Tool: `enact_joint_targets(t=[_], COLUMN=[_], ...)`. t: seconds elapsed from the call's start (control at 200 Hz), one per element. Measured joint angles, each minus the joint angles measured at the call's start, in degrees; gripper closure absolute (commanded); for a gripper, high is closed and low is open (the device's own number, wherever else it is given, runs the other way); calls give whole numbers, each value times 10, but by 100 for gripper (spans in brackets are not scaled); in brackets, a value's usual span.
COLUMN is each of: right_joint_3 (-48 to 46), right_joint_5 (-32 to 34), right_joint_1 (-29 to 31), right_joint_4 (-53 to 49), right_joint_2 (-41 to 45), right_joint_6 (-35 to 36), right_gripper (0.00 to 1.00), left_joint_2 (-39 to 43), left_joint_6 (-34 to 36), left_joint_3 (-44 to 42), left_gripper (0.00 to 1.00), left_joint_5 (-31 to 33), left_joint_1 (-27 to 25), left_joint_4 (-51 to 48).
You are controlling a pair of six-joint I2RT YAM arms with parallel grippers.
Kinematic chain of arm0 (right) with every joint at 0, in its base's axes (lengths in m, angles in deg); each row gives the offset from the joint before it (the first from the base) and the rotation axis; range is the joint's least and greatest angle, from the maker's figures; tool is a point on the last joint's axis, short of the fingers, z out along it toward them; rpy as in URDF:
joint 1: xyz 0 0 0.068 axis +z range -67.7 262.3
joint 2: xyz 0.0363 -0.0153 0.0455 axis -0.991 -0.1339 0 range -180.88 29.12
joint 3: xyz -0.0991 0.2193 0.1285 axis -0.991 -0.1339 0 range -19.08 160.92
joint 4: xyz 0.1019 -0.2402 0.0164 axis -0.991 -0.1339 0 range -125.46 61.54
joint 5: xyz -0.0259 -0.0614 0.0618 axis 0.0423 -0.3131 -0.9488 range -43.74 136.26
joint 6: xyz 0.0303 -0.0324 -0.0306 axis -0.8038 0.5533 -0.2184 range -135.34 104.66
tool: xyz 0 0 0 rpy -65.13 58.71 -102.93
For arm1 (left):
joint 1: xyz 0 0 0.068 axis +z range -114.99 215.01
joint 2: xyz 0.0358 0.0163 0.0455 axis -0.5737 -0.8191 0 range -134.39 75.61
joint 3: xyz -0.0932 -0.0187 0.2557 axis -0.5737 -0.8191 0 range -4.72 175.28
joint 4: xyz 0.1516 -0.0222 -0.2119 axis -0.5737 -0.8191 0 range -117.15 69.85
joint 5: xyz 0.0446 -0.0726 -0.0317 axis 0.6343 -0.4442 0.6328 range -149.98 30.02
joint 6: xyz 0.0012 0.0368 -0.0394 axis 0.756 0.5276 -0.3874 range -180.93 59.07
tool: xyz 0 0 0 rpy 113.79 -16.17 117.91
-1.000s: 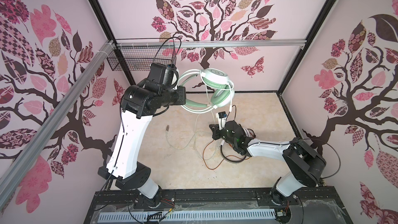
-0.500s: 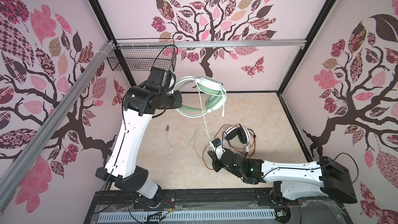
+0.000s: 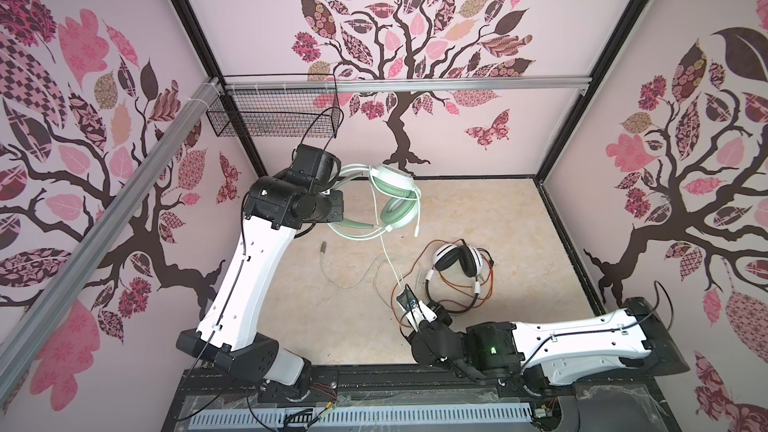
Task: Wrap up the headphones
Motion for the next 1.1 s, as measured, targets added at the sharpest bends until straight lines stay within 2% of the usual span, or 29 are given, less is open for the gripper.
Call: enact_joint_targets(t=[0.185, 0.34, 0.61, 0.845, 0.975, 1.095], right_joint_3=[55, 89, 102, 102, 102, 101], right_joint_5=[56, 92, 148, 173, 166, 105], right_joint_1=[6, 6, -3, -59, -63, -63], right_joint_4=[-71, -78, -15, 30, 47, 62], right_joint_2=[-4, -4, -4, -4, -3, 5], right_joint_6=[23, 91, 248, 328, 334, 315], right_gripper=[100, 100, 99, 98, 97, 97], left_joint_2=[23, 31, 34, 73, 98, 103], left_joint_6=[-2, -7, -22, -35, -41, -48], left_joint_3=[-96, -158, -226, -257, -257, -257], left_gripper=[100, 100, 100, 100, 100, 100], left_joint_5=[16, 32, 70, 84, 106, 125], left_joint_1=[0, -13, -107, -129, -129, -129], left_joint_4=[21, 37, 47, 35, 29, 28])
